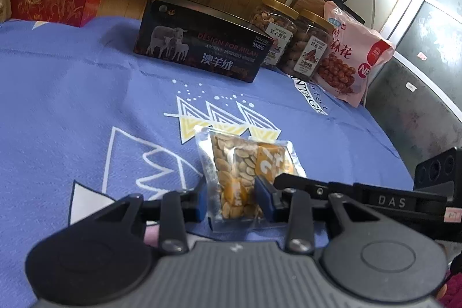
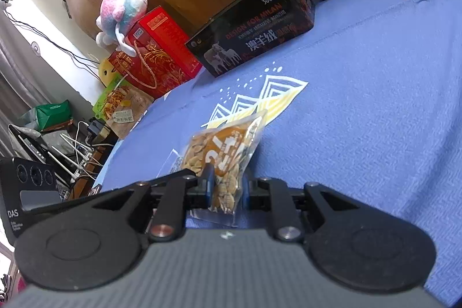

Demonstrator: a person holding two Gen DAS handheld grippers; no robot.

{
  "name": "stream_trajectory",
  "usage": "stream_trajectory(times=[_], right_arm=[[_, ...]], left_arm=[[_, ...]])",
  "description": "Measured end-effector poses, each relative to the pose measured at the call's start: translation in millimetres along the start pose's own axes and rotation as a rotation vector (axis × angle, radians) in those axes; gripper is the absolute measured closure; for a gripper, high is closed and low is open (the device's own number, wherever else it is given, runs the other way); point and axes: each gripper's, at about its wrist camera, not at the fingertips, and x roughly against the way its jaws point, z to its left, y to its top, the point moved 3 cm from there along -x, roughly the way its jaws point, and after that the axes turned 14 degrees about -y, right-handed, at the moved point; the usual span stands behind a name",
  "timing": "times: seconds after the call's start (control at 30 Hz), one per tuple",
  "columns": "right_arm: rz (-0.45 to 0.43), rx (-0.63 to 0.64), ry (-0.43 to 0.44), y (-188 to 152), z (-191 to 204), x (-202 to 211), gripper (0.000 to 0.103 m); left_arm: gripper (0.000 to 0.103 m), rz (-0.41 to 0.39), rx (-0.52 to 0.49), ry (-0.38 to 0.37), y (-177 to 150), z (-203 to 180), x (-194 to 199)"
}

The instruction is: Organize snacks

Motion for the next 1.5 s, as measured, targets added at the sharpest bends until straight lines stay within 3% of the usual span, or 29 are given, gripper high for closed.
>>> stream_trajectory(times=[0.5,1.07,1.5], right_arm=[[-0.016,0.02,-0.006,-3.4,4.0,5.7,0.077],[-0.064,0.115,-0.057,-8.6,9.1,14.8,0.068],[-0.009,-0.036,0.054,-2.2,-8.2,11.0,0.065]], left_arm=[[0.069,-0.008,0.003,-0.015,-1.3,2.0,1.8],[0.067,-0.049,0.009,-0.097,-6.5,14.0,6.6],[0.08,-0.071,0.212,-0.235,-1.8,45.2,4.4]])
